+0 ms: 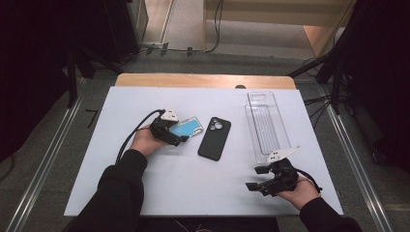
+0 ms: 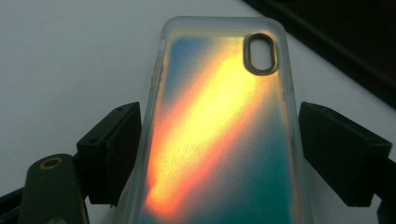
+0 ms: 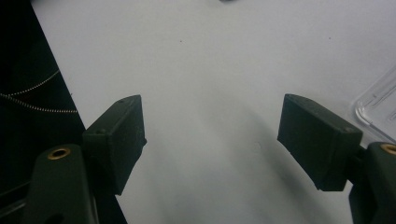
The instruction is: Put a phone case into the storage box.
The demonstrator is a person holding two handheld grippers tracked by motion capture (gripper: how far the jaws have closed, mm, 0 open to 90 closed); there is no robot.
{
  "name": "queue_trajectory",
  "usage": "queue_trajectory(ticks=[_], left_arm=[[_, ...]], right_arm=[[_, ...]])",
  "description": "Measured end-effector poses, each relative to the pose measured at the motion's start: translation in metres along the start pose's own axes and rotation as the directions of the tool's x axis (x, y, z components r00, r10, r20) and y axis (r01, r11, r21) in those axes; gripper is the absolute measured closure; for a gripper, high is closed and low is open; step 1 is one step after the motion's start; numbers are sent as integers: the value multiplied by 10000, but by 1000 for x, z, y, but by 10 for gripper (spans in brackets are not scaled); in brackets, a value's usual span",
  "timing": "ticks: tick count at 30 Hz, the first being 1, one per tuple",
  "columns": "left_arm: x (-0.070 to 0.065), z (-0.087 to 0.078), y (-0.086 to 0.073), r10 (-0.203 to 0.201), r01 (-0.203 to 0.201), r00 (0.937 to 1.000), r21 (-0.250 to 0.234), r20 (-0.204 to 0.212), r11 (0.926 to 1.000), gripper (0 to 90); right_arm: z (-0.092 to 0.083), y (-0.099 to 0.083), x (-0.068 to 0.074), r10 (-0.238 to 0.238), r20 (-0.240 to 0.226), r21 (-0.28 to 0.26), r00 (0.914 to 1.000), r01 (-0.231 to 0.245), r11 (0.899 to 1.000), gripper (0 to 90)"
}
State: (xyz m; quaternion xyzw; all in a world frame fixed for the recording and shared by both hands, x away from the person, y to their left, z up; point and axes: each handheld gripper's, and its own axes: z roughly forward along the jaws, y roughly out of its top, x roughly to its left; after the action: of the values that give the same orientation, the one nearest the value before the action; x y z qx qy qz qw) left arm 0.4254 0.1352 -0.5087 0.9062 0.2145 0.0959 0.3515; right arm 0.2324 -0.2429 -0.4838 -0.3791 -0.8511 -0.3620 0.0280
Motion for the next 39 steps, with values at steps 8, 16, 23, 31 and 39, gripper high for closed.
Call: queue_trajectory(ticks=[8, 16, 23, 31, 39], left_arm=[[-1, 0, 1, -77, 77, 10000, 63, -61, 10000, 173], [1, 0, 2, -378, 378, 9993, -1, 20, 9993, 174], [4, -7, 5, -731, 731, 9973, -84, 64, 9973, 175], [5, -21, 12, -1070, 1071, 9943, -278, 27, 9939, 175], [-4, -32, 27, -1111, 1134, 9927, -504, 472, 9923, 175]], right_arm=[[0, 0, 0, 2, -22, 12, 10000, -2, 10000, 212], [0, 0, 0, -33, -41, 28, 10000, 33, 10000, 212], [0, 0, 1, -57, -35, 24, 10000, 57, 10000, 212], [-1, 0, 1, -161, -58, -58, 9999, 161, 9999, 212], [-2, 0, 2, -154, -72, -75, 9999, 154, 9999, 212]])
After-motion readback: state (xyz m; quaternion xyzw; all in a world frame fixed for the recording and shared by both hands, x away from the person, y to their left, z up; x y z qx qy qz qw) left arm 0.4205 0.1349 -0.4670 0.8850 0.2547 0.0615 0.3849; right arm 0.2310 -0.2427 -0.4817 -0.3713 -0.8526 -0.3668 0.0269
